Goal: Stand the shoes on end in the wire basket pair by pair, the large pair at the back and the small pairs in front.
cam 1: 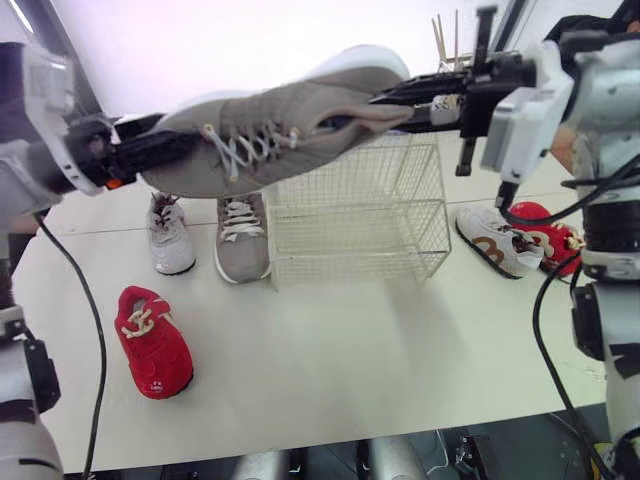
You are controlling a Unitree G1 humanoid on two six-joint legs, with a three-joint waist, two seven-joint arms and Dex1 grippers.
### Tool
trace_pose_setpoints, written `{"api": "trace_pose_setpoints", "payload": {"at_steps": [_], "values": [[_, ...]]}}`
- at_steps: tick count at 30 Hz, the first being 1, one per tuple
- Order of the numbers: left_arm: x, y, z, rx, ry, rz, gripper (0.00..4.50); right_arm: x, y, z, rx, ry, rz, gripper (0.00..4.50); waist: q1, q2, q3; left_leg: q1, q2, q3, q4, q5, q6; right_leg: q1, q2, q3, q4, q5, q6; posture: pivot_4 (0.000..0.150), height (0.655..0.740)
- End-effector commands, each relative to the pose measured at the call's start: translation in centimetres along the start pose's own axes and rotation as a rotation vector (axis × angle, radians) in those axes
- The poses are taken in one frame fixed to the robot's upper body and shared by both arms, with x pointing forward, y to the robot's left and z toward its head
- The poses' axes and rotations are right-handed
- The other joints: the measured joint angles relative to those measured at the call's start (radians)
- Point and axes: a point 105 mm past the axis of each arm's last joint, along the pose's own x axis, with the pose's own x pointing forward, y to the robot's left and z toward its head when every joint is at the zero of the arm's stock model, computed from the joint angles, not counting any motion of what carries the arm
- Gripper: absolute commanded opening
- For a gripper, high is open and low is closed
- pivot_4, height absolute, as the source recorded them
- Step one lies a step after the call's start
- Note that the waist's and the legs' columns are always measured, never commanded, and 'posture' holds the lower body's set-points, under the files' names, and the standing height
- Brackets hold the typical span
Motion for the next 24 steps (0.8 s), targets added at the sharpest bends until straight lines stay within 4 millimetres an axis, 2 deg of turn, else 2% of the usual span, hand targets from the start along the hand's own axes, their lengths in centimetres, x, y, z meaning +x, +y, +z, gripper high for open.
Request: {"api": "trace_pose_setpoints", "payload": {"at_steps": [1,3,6,10,12,13,16,19,24], "values": [[0.3,-0.8,0.6,0.045,0.011,-0.039,4.5,-0.4,-2.5,1.4,-0.101,-0.049,-0.08,0.08,0.0,0.0,0.0,0.0,0.0,0.0,0.0,0.0,0.0,0.0,0.0,0.0,0.001,0.0,0.0,0.15,0.74],[0.3,-0.7,0.5,0.039,0.015,-0.04,4.5,-0.4,-2.7,1.4,-0.112,-0.053,-0.08,0.08,0.0,0.0,0.0,0.0,0.0,0.0,0.0,0.0,0.0,-0.001,0.0,0.0,0.002,0.0,0.0,0.15,0.74],[0.3,-0.7,0.4,0.03,0.018,-0.045,3.7,-0.4,-2.8,1.6,-0.127,-0.063,-0.078,0.08,0.0,0.0,0.0,0.0,0.0,0.0,0.0,0.0,0.0,-0.002,0.0,0.0,0.003,0.0,0.0,0.15,0.74],[0.3,-0.9,0.2,0.023,0.021,-0.058,1.62,-0.4,-3.0,1.4,-0.13,-0.062,-0.077,0.08,-0.001,0.0,0.0,0.0,0.0,0.0,0.0,0.001,-0.001,-0.003,0.0,0.0,0.004,0.0,0.0,0.15,0.74],[0.3,-1.0,0.2,0.015,0.014,-0.061,0.82,-0.4,-3.0,1.2,-0.115,-0.056,-0.073,0.08,-0.001,0.0,0.0,0.0,0.0,0.0,0.0,0.001,-0.001,-0.003,0.0,0.0,0.005,0.0,0.0,0.15,0.74],[0.3,-1.0,0.2,0.011,0.011,-0.062,0.64,-0.4,-2.9,1.2,-0.108,-0.054,-0.072,0.08,0.0,0.0,0.0,0.0,0.0,0.0,0.0,0.001,-0.001,-0.003,0.0,0.0,0.005,0.0,0.0,0.15,0.74],[0.3,-0.9,0.2,-0.002,-0.007,-0.051,0.64,-0.5,-2.9,0.7,-0.03,-0.043,-0.079,0.08,0.001,0.0,0.0,0.0,0.0,0.0,0.0,0.001,-0.001,-0.003,0.0,0.0,0.005,0.0,0.0,0.15,0.74],[0.4,-1.0,0.3,-0.022,-0.038,-0.043,0.64,-0.9,-3.3,0.3,0.107,-0.038,-0.097,1.55,0.002,0.0,0.0,0.0,0.0,0.0,0.0,0.001,-0.001,-0.003,-0.001,0.001,0.005,0.0,0.0,0.15,0.74],[0.2,-1.3,0.5,-0.085,-0.147,-0.018,0.64,-4.7,-3.7,-2.1,0.63,0.022,-0.191,4.18,0.007,-0.001,0.001,-0.001,0.0,-0.002,0.001,0.001,0.0,-0.003,-0.002,0.001,0.005,0.0,0.0,0.15,0.74]]}}
